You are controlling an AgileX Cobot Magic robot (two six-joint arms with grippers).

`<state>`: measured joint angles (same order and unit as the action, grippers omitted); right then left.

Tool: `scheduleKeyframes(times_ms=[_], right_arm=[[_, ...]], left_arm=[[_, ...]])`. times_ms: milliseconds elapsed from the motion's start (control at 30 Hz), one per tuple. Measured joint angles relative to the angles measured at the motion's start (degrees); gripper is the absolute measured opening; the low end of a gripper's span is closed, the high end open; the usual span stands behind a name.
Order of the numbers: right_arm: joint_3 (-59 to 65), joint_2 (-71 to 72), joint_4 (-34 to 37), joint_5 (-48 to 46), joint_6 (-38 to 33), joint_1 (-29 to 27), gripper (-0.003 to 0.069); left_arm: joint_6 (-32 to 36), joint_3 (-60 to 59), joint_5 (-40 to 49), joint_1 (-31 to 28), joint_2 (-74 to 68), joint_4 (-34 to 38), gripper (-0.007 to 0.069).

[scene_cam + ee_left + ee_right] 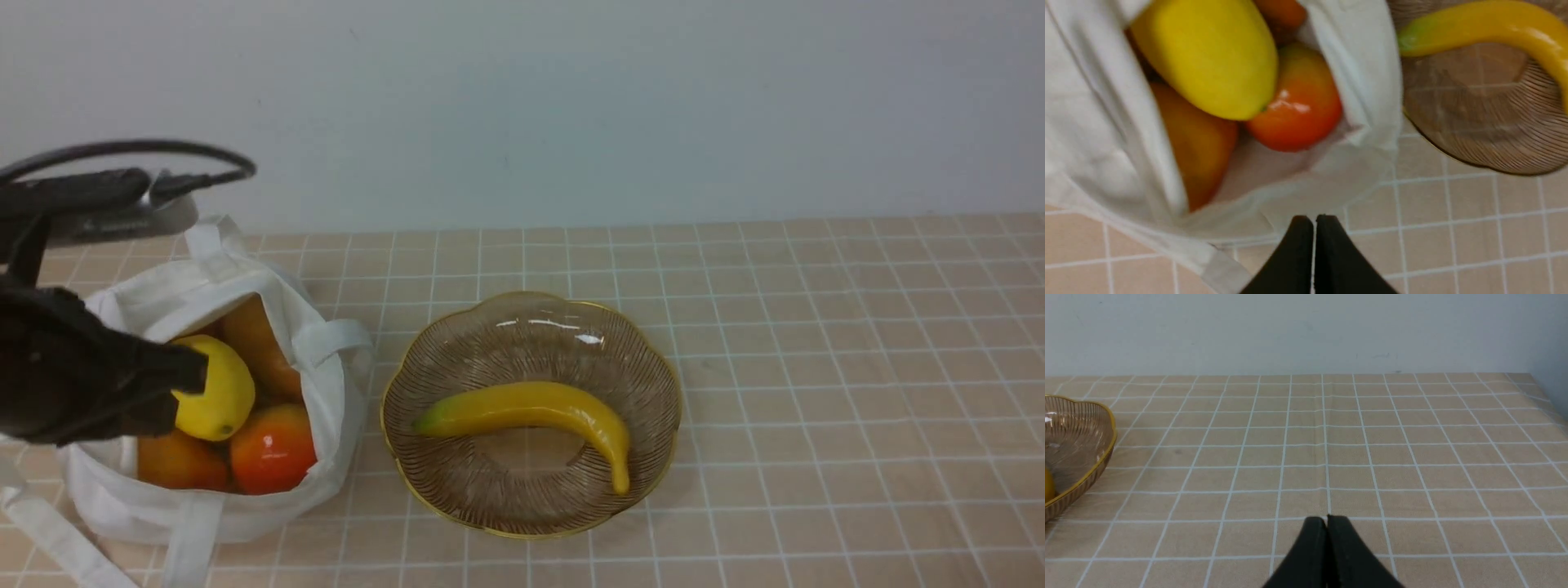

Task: Take the fruit out of the bag on the brown coffee tablecloth and place them on the plate.
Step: 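Reach into the bag and grasp the lemon with the left gripper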

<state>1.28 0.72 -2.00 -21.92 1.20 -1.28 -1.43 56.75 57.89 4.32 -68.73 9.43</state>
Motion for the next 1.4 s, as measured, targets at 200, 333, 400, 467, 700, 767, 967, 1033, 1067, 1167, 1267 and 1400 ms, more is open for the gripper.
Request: scheduleKeyframes(times_ms=[200, 333, 400, 467, 700, 767, 967, 1033, 1067, 1167, 1267, 1400], right_arm=[[0.00, 0.00, 0.00, 0.00, 0.00, 0.00, -0.0018], [0.00, 0.00, 0.00, 0.00, 0.00, 0.00, -0.0018], [0.00, 0.00, 0.00, 0.00, 0.00, 0.00, -0.0018], [0.00, 0.00, 0.00, 0.00, 0.00, 0.00, -0.0018], [0.00, 0.00, 0.00, 0.00, 0.00, 0.00, -0.0018], [0.00, 0.00, 0.00, 0.00, 0.00, 0.00, -0.0018], [0.00, 0.00, 0.00, 0.00, 0.00, 0.00, -0.0018], [0.00, 0.00, 0.00, 0.00, 0.00, 0.00, -0.0018], [0.00, 0.00, 0.00, 0.00, 0.00, 0.00, -0.0018], [0.00, 0.00, 0.00, 0.00, 0.00, 0.00, -0.0018], [0.00, 0.00, 0.00, 0.00, 0.00, 0.00, -0.0018], [0.00, 0.00, 0.00, 0.00, 0.00, 0.00, -0.0018]], left_arm=[[-2.04, 7.17, 2.48, 0.00, -11.29, -1.46, 0.0022], [-3.16, 9.15, 2.80, 0.00, -14.82, -3.28, 0.0103], [-4.66, 9.20, 1.76, 0.00, -15.33, -5.13, 0.0168], [-6.42, 9.21, 0.27, 0.00, -15.44, -6.89, 0.0250], [-8.02, 9.33, -2.76, 0.00, -16.95, -9.43, 0.0552], [-8.07, 9.33, -3.08, 0.00, -18.49, -9.43, 0.0611], [-8.06, 9.33, -4.23, 0.00, -21.89, -9.43, 0.0655], [-8.06, 9.33, -4.46, 0.00, -22.99, -9.43, 0.0654], [-8.06, 9.33, -4.92, 0.00, -23.67, -9.43, 0.0653], [-8.06, 9.33, -5.85, 0.00, -25.05, -9.43, 0.0629], [-8.06, 9.39, -6.33, 0.00, -25.68, -9.43, 0.0577], [-8.06, 9.43, -6.27, 0.00, -25.67, -9.43, 0.0570]])
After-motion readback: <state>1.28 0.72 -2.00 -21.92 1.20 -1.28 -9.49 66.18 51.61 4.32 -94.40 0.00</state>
